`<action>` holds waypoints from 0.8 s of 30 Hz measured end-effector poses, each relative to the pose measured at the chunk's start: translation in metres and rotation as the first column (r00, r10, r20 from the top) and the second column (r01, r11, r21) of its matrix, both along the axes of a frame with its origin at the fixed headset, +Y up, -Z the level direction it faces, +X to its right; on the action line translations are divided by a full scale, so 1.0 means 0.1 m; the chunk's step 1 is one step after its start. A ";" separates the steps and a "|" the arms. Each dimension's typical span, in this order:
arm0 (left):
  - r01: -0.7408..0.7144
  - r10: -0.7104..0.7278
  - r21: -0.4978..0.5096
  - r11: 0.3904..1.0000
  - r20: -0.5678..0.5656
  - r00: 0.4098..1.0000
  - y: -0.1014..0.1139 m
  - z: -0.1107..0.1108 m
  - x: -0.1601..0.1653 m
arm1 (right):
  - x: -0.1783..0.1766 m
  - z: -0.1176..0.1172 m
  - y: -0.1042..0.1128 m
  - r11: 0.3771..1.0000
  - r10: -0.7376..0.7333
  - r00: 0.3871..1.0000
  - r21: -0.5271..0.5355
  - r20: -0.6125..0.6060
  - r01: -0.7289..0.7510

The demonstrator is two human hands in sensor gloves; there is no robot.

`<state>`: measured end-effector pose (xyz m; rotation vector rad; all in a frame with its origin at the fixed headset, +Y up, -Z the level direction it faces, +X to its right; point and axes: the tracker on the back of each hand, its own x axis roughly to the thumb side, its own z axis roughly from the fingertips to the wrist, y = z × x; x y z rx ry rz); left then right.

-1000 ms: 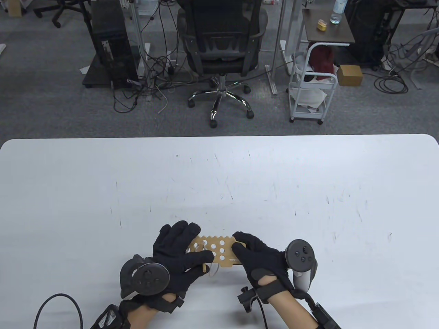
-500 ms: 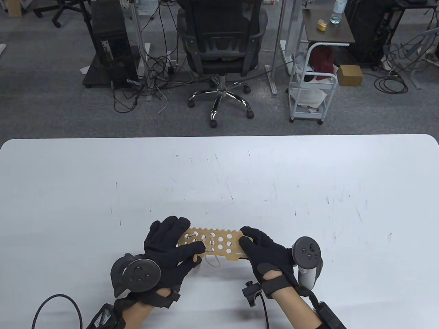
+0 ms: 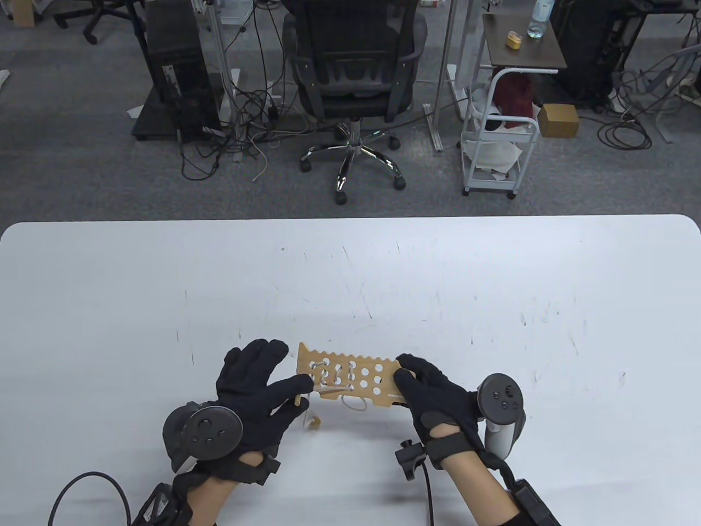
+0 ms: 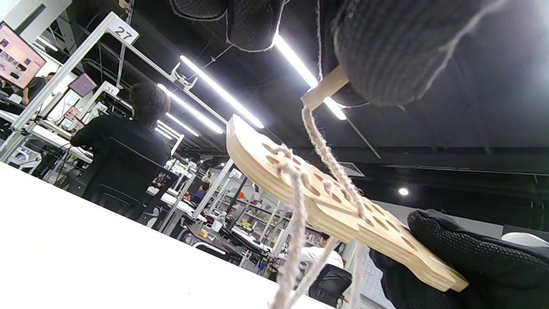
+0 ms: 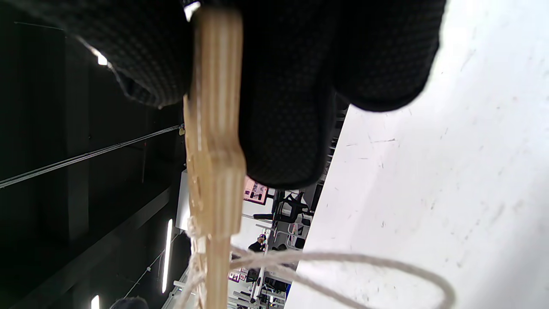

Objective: Thread rope through all holes on crocodile lacing toy

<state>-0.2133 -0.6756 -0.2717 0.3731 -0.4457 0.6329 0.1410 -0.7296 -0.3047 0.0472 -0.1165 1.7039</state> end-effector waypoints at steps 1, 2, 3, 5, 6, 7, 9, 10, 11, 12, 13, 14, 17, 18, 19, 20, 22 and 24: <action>-0.002 0.002 0.000 1.000 -0.005 1.000 0.00 0.00 -0.01 | 0.01 -0.01 0.00 1.000 0.001 1.000 0.000 0.005 -0.001; -0.005 0.005 0.000 1.000 -0.010 1.000 0.00 -0.01 -0.03 | 0.02 -0.01 0.00 1.000 0.000 1.000 -0.002 0.006 0.000; -0.008 0.008 -0.001 1.000 -0.014 1.000 0.01 -0.01 -0.04 | 0.02 -0.01 0.00 1.000 -0.001 1.000 -0.003 0.010 0.001; -0.017 0.017 -0.002 1.000 -0.024 1.000 0.01 -0.02 -0.07 | 0.05 -0.03 -0.01 1.000 -0.004 1.000 -0.006 0.019 0.004; -0.020 0.020 -0.001 1.000 -0.027 0.999 0.02 -0.03 -0.08 | 0.05 -0.03 -0.01 1.000 -0.004 1.000 -0.008 0.020 0.004; -0.024 0.024 0.000 1.000 -0.033 0.999 0.02 -0.03 -0.10 | 0.07 -0.04 -0.01 1.000 -0.005 1.000 -0.009 0.026 0.005; -0.031 0.031 0.002 1.000 -0.040 0.999 0.03 -0.03 -0.12 | 0.09 -0.05 -0.02 1.000 -0.007 0.999 -0.011 0.033 0.008; -0.039 0.039 0.006 0.999 -0.048 0.998 0.04 -0.04 -0.14 | 0.10 -0.06 -0.02 1.000 -0.010 0.999 -0.013 0.040 0.010; -0.043 0.043 0.009 0.999 -0.052 0.998 0.04 -0.04 -0.16 | 0.12 -0.06 -0.02 1.000 -0.011 0.999 -0.014 0.044 0.011; -0.049 0.049 0.009 0.999 -0.059 0.997 0.05 -0.04 -0.18 | 0.13 -0.07 -0.02 1.000 -0.012 0.999 -0.016 0.050 0.013; -0.052 0.052 0.010 0.999 -0.062 0.997 0.05 -0.05 -0.19 | 0.14 -0.07 -0.02 1.000 -0.013 0.999 -0.016 0.053 0.014; -0.061 0.062 0.010 0.998 -0.069 0.996 0.05 -0.05 -0.21 | 0.16 -0.08 -0.03 1.000 -0.015 0.998 -0.020 0.060 0.016; -0.076 0.077 0.019 0.997 -0.083 0.994 0.07 -0.06 -0.26 | 0.20 -0.10 -0.04 0.999 -0.019 0.997 -0.024 0.075 0.021; -0.079 0.081 0.020 0.997 -0.087 0.993 0.07 -0.06 -0.27 | 0.21 -0.11 -0.04 0.999 -0.020 0.997 -0.027 0.078 0.022; -0.084 0.085 0.020 0.996 -0.092 0.992 0.07 -0.07 -0.29 | 0.22 -0.11 -0.04 0.999 -0.021 0.996 -0.029 0.084 0.024; -0.088 0.089 0.020 0.996 -0.096 0.991 0.08 -0.07 -0.30 | 0.24 -0.12 -0.05 0.999 -0.023 0.996 -0.030 0.086 0.026; -0.096 0.097 0.020 0.995 -0.102 0.990 0.08 -0.07 -0.33 | 0.26 -0.13 -0.05 0.999 -0.024 0.995 -0.033 0.096 0.027; -0.103 0.104 0.021 0.995 -0.111 0.988 0.08 -0.08 -0.36 | 0.28 -0.14 -0.06 0.999 -0.025 0.994 -0.040 0.105 0.029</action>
